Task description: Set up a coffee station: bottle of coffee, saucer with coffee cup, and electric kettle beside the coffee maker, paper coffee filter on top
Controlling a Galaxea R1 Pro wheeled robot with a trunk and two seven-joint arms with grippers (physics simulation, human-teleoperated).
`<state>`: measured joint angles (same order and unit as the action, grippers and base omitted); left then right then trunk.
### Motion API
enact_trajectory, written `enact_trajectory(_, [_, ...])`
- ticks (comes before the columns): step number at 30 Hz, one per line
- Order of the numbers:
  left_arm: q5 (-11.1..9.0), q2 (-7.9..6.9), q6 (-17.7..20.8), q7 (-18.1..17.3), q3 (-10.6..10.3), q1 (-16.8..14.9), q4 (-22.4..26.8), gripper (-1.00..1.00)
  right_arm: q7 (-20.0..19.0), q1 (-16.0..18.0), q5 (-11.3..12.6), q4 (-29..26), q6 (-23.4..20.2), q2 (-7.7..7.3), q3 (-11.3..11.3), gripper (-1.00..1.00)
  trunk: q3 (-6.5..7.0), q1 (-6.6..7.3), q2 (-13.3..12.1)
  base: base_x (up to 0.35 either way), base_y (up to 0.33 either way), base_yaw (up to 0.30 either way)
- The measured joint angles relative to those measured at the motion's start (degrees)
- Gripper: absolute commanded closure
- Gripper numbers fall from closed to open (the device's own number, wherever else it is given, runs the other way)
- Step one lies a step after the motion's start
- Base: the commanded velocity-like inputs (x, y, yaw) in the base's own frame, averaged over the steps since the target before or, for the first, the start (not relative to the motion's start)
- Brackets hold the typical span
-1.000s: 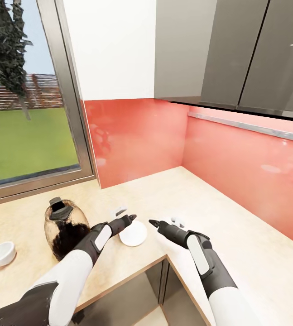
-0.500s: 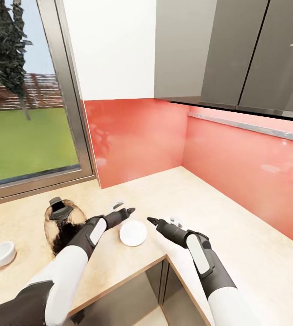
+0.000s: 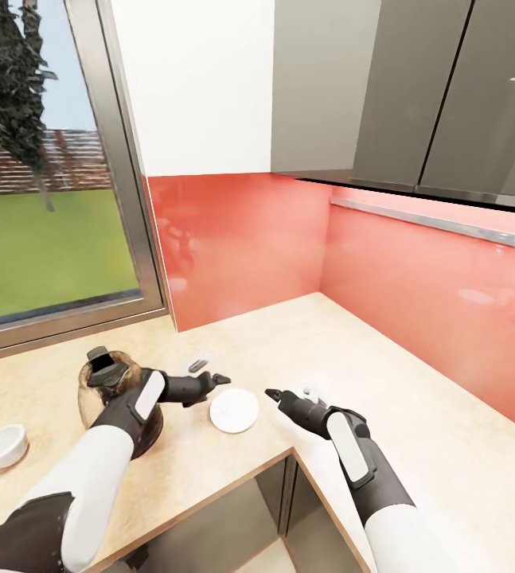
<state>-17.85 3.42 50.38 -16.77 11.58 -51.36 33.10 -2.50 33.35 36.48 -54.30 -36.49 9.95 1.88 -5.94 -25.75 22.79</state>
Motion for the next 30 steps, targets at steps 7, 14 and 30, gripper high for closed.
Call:
enact_trajectory(7, [-0.29, 0.3, -0.15, 5.19, 0.19, 0.39, 0.51, -1.0, -0.11, 0.0, -0.01, 0.1, -0.01, 0.0, -0.13, -1.0, 0.0, 0.0, 0.0, 0.0, 0.0, 0.0])
enact_trajectory(14, [-0.41, 0.73, -0.45, 6.76, 0.07, 0.34, 0.84, -1.0, -0.11, 0.0, -0.01, 0.1, -0.01, 0.0, -0.13, -1.0, 0.0, 0.0, 0.0, 0.0, 0.0, 0.0])
enact_trajectory(30, [-0.5, 0.81, -0.44, 6.89, 0.1, 0.45, 0.8, -1.0, -0.33, 0.03, 0.15, 4.21, 0.2, 0.0, -0.08, -1.0, 0.01, 0.01, 0.03, 0.07, 0.0, 0.0])
